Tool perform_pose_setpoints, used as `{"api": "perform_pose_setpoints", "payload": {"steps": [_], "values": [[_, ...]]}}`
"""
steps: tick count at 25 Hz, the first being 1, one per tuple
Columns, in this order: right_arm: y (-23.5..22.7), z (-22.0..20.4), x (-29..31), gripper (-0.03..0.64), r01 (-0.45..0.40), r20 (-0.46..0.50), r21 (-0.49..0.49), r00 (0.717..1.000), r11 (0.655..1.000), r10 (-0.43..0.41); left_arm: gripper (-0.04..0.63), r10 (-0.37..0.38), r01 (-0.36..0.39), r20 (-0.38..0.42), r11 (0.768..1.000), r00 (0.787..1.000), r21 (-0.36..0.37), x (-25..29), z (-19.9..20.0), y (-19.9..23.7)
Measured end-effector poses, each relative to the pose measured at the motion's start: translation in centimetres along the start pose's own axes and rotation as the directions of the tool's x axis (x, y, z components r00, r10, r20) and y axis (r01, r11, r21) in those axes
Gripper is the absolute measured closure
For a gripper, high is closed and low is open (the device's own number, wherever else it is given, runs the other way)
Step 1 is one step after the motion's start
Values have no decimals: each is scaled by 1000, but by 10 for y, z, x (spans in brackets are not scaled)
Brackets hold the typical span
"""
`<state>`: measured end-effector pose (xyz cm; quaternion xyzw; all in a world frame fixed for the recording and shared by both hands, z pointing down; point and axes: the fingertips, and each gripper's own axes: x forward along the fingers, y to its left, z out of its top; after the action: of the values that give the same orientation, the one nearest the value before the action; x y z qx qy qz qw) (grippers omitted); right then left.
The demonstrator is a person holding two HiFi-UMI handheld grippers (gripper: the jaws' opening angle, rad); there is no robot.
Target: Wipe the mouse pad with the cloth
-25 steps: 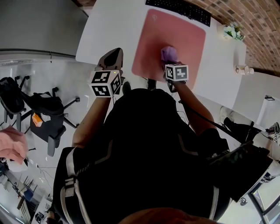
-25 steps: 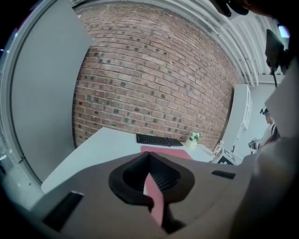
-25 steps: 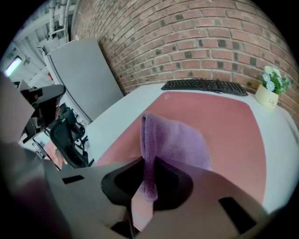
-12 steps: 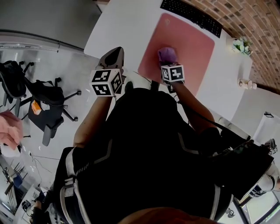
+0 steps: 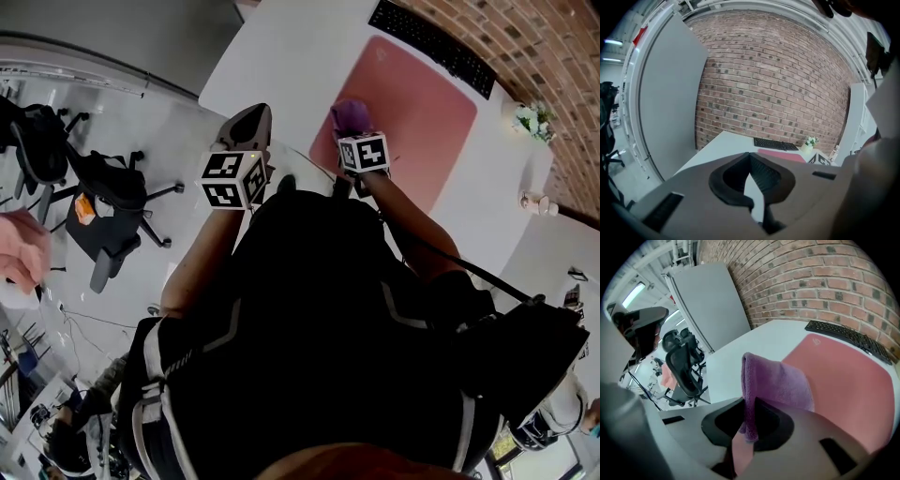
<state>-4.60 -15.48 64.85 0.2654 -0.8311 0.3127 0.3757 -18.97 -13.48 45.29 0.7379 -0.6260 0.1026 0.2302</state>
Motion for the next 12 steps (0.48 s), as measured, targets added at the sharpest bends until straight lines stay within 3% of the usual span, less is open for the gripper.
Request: {"api": "perform_pose_setpoints", "payload": {"steps": [7, 12], "values": [[33, 25, 14, 563, -111, 34, -25, 993, 994, 111, 594, 29, -29, 17, 999, 999, -20, -9, 4, 9], [36, 55, -12, 563, -127, 154, 7, 980, 992, 124, 594, -28, 28, 7, 999, 1000, -17, 0, 3, 3]]}}
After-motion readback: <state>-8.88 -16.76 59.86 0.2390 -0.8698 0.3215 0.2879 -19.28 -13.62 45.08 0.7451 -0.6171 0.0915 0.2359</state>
